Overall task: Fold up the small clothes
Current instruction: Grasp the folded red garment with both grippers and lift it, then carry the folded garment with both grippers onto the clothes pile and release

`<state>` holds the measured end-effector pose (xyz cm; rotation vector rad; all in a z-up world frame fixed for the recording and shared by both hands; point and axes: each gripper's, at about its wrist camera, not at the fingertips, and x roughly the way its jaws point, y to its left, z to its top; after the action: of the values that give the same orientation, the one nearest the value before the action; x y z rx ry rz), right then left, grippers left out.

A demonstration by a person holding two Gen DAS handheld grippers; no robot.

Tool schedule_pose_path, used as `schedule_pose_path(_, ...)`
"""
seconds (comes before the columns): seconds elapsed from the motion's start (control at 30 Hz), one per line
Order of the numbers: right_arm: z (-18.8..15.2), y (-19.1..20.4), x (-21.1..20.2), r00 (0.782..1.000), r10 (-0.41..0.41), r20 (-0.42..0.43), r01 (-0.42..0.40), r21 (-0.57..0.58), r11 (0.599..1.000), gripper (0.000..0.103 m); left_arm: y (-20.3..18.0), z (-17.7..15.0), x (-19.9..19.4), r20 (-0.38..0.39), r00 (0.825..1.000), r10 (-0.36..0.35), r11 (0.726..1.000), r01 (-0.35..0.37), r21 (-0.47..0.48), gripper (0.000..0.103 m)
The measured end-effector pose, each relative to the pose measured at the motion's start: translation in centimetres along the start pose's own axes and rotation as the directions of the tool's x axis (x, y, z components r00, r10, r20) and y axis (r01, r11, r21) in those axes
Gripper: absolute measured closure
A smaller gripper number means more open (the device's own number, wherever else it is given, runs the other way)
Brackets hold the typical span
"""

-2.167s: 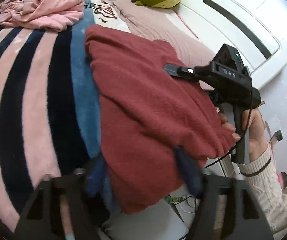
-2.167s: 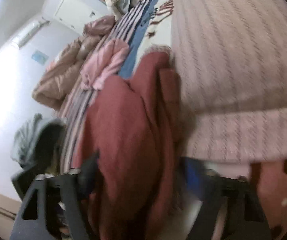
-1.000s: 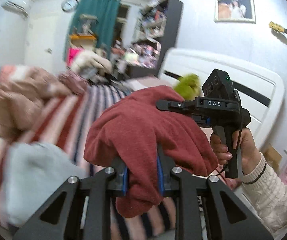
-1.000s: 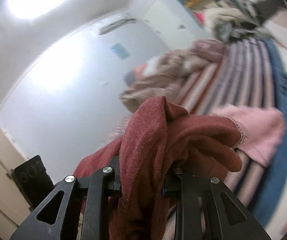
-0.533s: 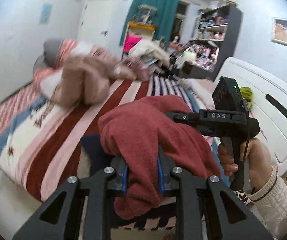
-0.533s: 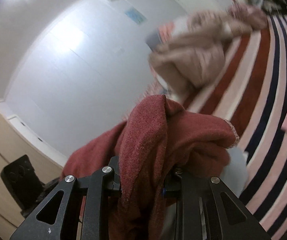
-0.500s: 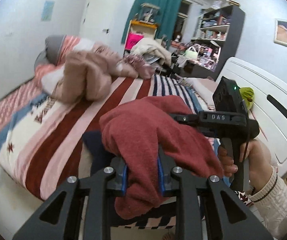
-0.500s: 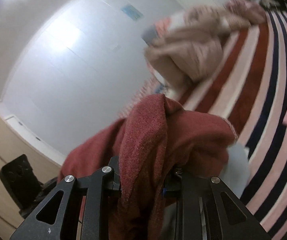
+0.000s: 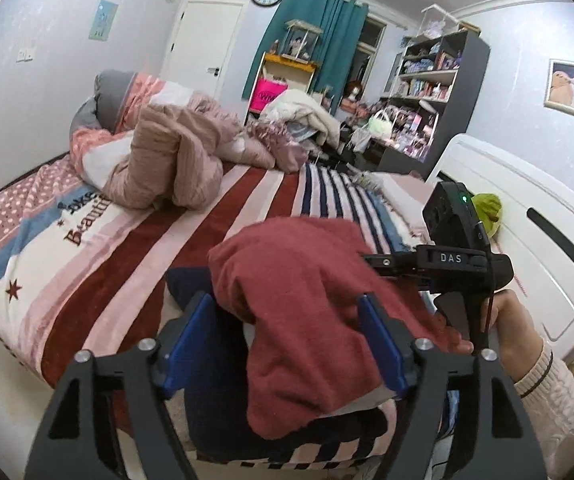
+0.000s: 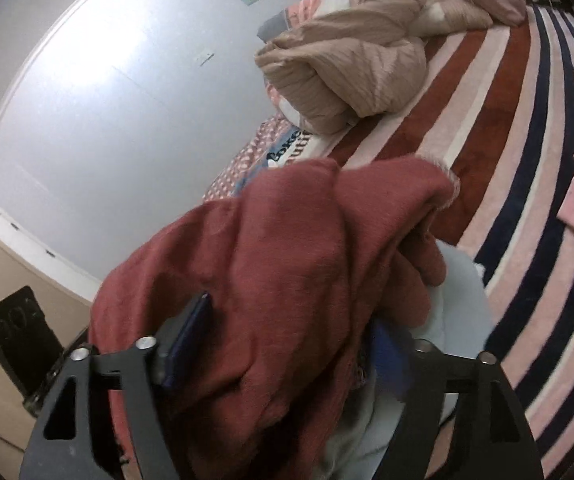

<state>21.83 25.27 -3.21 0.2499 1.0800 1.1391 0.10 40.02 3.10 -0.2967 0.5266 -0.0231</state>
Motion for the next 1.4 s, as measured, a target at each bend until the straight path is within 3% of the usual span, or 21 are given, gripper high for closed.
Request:
schedule_pose_path(0.1, 0.2, 0.5, -1.8, 1.0, -0.014, 0.013, 0.014, -0.027, 1.0, 0.024, -0.8, 0.4, -0.8, 0.02, 1.0, 0.013, 1.0, -0.013, 0.024, 0.023)
schedule_pose_path(0.33, -0.8, 1.2, -4.7, 0.997, -0.059, 0.042, 0.063, -0.089, 0.994, 0.023, -2.4, 0.4, -1.5, 0.035, 0.997, 0.067, 0.996, -0.069, 0.052, 0.023)
schedule_pose_path(0.47, -2.5, 1.2, -6.2, 0.993, -0.085, 0.082, 0.095, -0.122, 0.988, 0.023, -4.9, -0.2, -3.1, 0.084, 0.993, 0.087, 0.99, -0.095, 0.1, 0.023)
schedule_pose_path(0.67, -8.1, 1.8, -11.3, 0.976, -0.128, 0.175, 0.164, -0.207, 0.965, 0.023, -11.4, -2.4, -4.6, 0.181, 0.977, 0.109, 0.975, -0.141, 0.173, 0.023)
schedule_pose_path(0.8, -12.9, 1.6, -15.5, 0.952, -0.177, 0.249, 0.237, -0.237, 0.942, 0.023, -16.6, -4.3, -4.3, 0.22, 0.974, 0.06, 0.97, -0.108, 0.217, 0.022)
schedule_pose_path(0.9, -17.0, 1.4, -19.3, 0.92, -0.225, 0.321, 0.308, -0.236, 0.922, 0.023, -21.2, -6.0, -3.5, 0.254, 0.967, 0.03, 0.967, -0.092, 0.239, 0.016)
schedule_pose_path(0.97, -19.8, 1.2, -21.9, 0.885, -0.271, 0.378, 0.374, -0.232, 0.898, 0.023, -23.7, -6.9, -3.0, 0.274, 0.962, 0.014, 0.964, -0.085, 0.251, 0.012)
schedule_pose_path(1.1, -24.6, 0.9, -26.4, 0.782, -0.386, 0.489, 0.528, -0.19, 0.828, 0.018, -28.9, -8.7, -1.7, 0.318, 0.948, -0.014, 0.96, -0.076, 0.27, 0.002)
schedule_pose_path(1.13, -25.9, 0.8, -27.5, 0.747, -0.419, 0.516, 0.569, -0.172, 0.804, 0.016, -30.2, -9.1, -1.4, 0.327, 0.945, -0.017, 0.959, -0.077, 0.273, 0.001)
schedule_pose_path(1.2, -27.2, 0.7, -28.9, 0.703, -0.45, 0.551, 0.616, -0.155, 0.772, 0.014, -32.1, -9.9, -0.9, 0.336, 0.942, -0.021, 0.955, -0.081, 0.285, 0.001)
schedule_pose_path(1.3, -29.2, 0.8, -30.8, 0.629, -0.482, 0.61, 0.673, -0.116, 0.731, 0.001, -34.4, -10.9, -0.2, 0.345, 0.938, -0.033, 0.946, -0.083, 0.314, 0.001)
schedule_pose_path(1.4, -30.0, 0.7, -31.8, 0.6, -0.495, 0.629, 0.685, -0.084, 0.723, 0.0, -35.2, -11.6, 0.6, 0.329, 0.943, -0.041, 0.948, -0.067, 0.31, 0.001)
